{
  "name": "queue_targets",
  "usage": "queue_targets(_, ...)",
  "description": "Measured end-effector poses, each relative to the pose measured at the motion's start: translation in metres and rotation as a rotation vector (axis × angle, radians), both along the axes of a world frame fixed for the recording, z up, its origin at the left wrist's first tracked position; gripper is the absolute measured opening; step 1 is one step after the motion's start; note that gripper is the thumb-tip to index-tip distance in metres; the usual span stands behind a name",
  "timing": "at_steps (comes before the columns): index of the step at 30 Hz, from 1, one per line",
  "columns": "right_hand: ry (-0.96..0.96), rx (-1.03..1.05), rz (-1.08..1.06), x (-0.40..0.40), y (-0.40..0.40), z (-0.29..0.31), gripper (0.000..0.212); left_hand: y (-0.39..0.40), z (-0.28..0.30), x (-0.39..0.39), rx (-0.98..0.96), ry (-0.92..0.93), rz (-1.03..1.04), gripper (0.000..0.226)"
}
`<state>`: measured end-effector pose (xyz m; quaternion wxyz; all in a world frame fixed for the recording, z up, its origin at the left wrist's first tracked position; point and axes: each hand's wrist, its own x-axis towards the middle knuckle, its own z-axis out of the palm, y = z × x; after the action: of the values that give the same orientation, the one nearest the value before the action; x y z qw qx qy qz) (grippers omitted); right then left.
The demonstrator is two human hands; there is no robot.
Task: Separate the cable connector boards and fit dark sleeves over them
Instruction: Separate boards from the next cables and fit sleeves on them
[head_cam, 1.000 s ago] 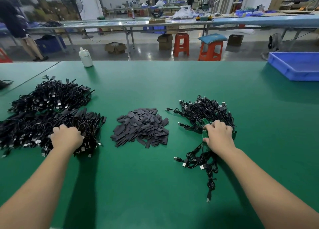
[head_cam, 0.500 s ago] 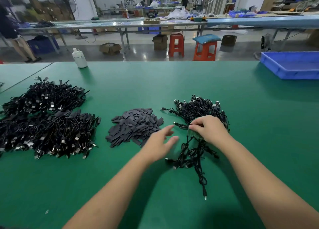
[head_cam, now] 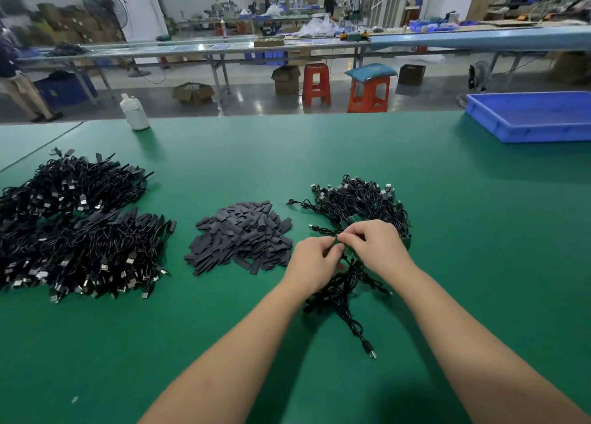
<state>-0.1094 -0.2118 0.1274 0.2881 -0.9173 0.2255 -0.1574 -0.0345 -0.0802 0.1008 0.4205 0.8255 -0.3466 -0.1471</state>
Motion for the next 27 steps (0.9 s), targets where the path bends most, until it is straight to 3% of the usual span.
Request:
queue_targets(6,-0.021,-0.02,-0.03,0.003,0.002,-0.004,0.018,-0.005,-0.001,-0.005,0.035,-0.103,0.099,0.035)
queue_targets(11,0.051,-0.043,-0.078,0.0,-0.015,-0.011,0.021,0.01,0.004,0.01,-0.059,-0.092,0.23,0.033)
queue_targets(13,0.076,-0.052,-0.106,-0.002,-0.026,-0.017,0.022,0.022,0.01,0.02,-0.097,0.038,0.2,0.037)
queue_targets(15,0.096,-0.054,-0.134,0.0,-0.034,-0.023,0.025,0.032,0.018,0.024,-0.207,0.328,0.103,0.031)
queue_targets(17,0.141,-0.045,-0.158,0.002,-0.04,-0.027,0.027,0.04,0.026,0.025,-0.289,0.503,0.0,0.028)
queue_targets(20,0.155,-0.17,-0.171,0.004,-0.035,-0.032,0.034,0.044,0.031,0.023,-0.357,0.525,-0.102,0.006)
queue_targets(22,-0.01,-0.22,-0.097,0.006,-0.023,-0.032,0.032,0.045,0.03,0.022,-0.381,0.527,-0.155,0.003)
queue_targets(24,-0.07,-0.001,0.054,0.008,-0.005,-0.028,0.03,0.047,0.028,0.025,-0.394,0.543,-0.191,0.004)
queue_targets(27,0.077,0.834,0.252,0.009,0.033,-0.027,0.05,0.05,0.022,0.029,-0.411,0.57,-0.219,0.006)
